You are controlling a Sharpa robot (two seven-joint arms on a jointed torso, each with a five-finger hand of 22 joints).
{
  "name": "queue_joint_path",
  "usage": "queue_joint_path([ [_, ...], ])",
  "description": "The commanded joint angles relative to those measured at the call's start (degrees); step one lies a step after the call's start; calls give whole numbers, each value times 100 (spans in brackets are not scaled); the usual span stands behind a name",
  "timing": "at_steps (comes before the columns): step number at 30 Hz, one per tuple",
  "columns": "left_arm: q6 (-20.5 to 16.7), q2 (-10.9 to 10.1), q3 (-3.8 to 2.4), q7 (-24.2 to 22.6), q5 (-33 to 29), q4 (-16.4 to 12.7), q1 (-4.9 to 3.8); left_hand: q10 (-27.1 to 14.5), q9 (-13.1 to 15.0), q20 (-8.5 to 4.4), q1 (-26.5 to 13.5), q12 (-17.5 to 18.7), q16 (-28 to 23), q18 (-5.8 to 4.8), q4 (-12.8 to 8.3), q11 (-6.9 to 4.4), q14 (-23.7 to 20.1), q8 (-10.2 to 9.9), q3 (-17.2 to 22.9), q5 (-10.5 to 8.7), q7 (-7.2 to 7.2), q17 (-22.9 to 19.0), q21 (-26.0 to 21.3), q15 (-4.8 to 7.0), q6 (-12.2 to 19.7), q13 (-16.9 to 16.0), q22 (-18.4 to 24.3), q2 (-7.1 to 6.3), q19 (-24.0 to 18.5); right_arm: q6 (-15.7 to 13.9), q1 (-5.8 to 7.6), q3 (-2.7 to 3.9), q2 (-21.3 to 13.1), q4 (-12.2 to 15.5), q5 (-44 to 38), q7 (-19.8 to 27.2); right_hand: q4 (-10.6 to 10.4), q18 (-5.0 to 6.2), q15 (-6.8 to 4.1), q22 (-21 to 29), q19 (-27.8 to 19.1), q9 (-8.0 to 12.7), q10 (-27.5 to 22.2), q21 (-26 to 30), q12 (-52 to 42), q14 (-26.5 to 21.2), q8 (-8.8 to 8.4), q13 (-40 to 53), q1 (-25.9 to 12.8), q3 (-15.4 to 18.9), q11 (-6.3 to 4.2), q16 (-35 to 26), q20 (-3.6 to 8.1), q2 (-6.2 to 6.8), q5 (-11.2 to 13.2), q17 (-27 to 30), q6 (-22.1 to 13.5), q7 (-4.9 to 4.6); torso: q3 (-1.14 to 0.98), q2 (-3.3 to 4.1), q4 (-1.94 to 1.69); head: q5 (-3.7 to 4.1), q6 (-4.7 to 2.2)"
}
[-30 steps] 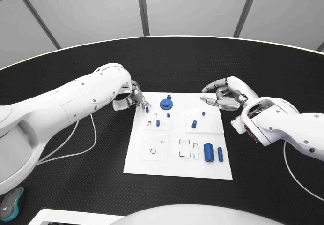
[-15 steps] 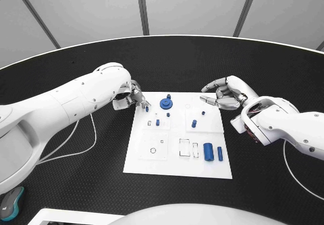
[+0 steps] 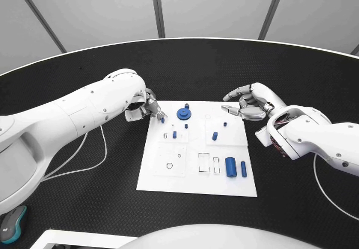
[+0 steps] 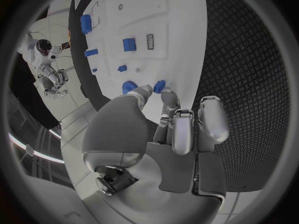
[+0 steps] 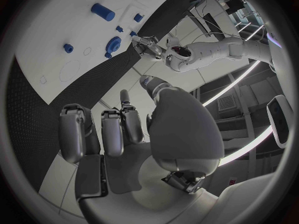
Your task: Assemble the parts on the task board
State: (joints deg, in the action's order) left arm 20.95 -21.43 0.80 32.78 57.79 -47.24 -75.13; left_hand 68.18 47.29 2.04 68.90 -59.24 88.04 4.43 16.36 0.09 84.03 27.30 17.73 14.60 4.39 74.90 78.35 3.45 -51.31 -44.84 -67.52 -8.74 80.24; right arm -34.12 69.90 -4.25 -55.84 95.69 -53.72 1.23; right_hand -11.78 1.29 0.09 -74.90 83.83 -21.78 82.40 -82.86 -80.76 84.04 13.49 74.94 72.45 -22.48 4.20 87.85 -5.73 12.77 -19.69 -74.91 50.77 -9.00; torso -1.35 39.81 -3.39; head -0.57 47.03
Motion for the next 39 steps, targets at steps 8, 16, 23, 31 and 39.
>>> queue_joint_path([
  [8, 7, 5, 11, 4, -7, 4, 2, 51, -9, 11, 62, -26, 39, 18, -2, 7, 508, -29, 16, -2, 10, 1206, 34, -2, -42, -2, -7, 12, 38, 2, 0, 0, 7, -6, 0, 2, -36, 62, -52, -949, 314, -3, 2, 12, -6, 495, 25, 673, -33, -7, -23, -14, 39, -38, -27, -1112, -13, 9, -1, -3, -2, 8, 9],
  [16, -13, 6, 15, -16, -21, 4, 5, 50, -49, -12, 489, -7, 38, 20, -128, -31, 508, -51, 335, 19, -29, 1205, 37, 32, -42, 23, -12, 239, 36, 4, 0, 0, 12, -10, 0, 5, -36, 62, -52, -949, 314, -3, 2, 12, -6, 495, 25, 673, -33, -7, -23, -14, 39, -38, -27, -1112, -13, 9, 0, 2, 1, 9, 4],
  [23, -29, 5, 17, -54, -81, 21, 6, 46, 16, -18, 942, 73, 38, 18, -563, -21, 509, 26, 1347, 26, -5, 1205, 36, 26, 74, 114, -19, 232, 29, 14, 0, 0, 13, -14, 0, 2, -45, 61, -55, -952, 317, -4, 12, 10, -16, 497, 33, 680, -26, -3, -25, -11, 42, -44, -34, -1118, -7, 11, 1, -1, -2, 11, 12],
  [31, -4, -48, 18, -77, -350, 17, 8, 97, 163, 34, 712, 52, 38, 15, -891, 26, 509, 179, 2169, 14, 59, 1205, 52, -18, 148, 114, -49, 191, 32, 27, 0, 0, 15, -22, 0, -1, -47, 61, -56, -951, 318, -5, 16, 11, -20, 497, 37, 683, -20, -6, -27, -11, 43, -49, -59, -1120, -4, 13, 1, -11, -3, 8, 26],
  [39, -46, -283, 18, 8, -1052, -238, 7, 187, 233, 37, 537, -66, 39, 13, -1039, 18, 509, 278, 2438, 8, 46, 1206, 64, -10, 128, -14, -69, 161, 37, 33, 0, 0, 10, -34, 0, -4, -50, 61, -58, -949, 318, -5, 14, 14, -16, 497, 40, 680, -13, -7, -28, -12, 45, -50, -104, -1118, -3, 14, 9, -33, -15, -5, 20],
])
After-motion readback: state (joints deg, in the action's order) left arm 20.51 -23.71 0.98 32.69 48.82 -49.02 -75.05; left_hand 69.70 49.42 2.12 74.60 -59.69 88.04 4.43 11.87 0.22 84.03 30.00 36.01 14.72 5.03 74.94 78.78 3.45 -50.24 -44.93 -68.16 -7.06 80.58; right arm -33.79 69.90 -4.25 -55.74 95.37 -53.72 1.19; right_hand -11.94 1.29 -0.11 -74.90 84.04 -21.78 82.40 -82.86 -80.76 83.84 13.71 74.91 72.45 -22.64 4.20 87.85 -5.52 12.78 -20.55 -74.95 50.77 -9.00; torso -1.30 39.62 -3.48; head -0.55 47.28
